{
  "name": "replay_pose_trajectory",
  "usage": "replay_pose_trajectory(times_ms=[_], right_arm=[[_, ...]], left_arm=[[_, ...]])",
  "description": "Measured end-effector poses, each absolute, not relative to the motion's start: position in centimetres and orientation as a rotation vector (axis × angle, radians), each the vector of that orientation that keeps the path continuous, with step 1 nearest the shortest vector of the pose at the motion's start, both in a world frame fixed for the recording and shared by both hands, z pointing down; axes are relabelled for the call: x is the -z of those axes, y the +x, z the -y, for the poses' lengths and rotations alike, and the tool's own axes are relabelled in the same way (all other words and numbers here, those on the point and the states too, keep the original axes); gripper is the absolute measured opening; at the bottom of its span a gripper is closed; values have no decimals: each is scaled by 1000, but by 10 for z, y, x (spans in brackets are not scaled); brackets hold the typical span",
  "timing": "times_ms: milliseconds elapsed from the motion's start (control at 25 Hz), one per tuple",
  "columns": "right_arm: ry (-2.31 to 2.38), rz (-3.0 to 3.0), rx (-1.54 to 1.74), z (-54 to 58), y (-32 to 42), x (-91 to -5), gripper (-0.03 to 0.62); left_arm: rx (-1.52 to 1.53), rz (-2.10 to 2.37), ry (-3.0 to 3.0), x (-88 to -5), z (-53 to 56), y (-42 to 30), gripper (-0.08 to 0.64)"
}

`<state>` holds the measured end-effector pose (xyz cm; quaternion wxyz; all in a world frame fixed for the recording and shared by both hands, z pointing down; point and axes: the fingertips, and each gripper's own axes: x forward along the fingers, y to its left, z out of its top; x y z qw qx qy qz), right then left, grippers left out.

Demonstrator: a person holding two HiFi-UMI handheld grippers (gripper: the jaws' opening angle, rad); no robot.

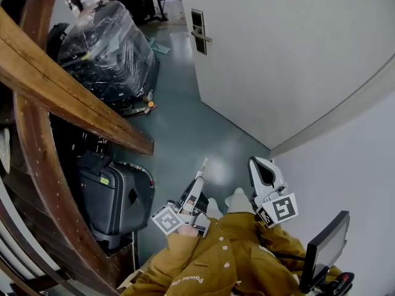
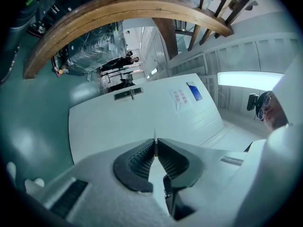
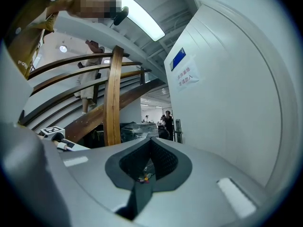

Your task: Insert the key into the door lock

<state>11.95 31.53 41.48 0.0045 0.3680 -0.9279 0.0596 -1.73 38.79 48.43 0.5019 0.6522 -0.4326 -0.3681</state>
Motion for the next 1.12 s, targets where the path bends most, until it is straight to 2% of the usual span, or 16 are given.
replay_pose_trajectory(times_ms=[240,760,1120], right_arm=[[1170,2887,-215,-272,107,-422,6],[1097,2909,-180,-70,84,-425,6],[1026,2915,-193,11,44,-424,6]], left_arm=[[861,1043,1574,-490,-345,-32,26],[852,1085,1594,-481,-142,-55,28],[900,1090,1541,-482,-54,-80,27]])
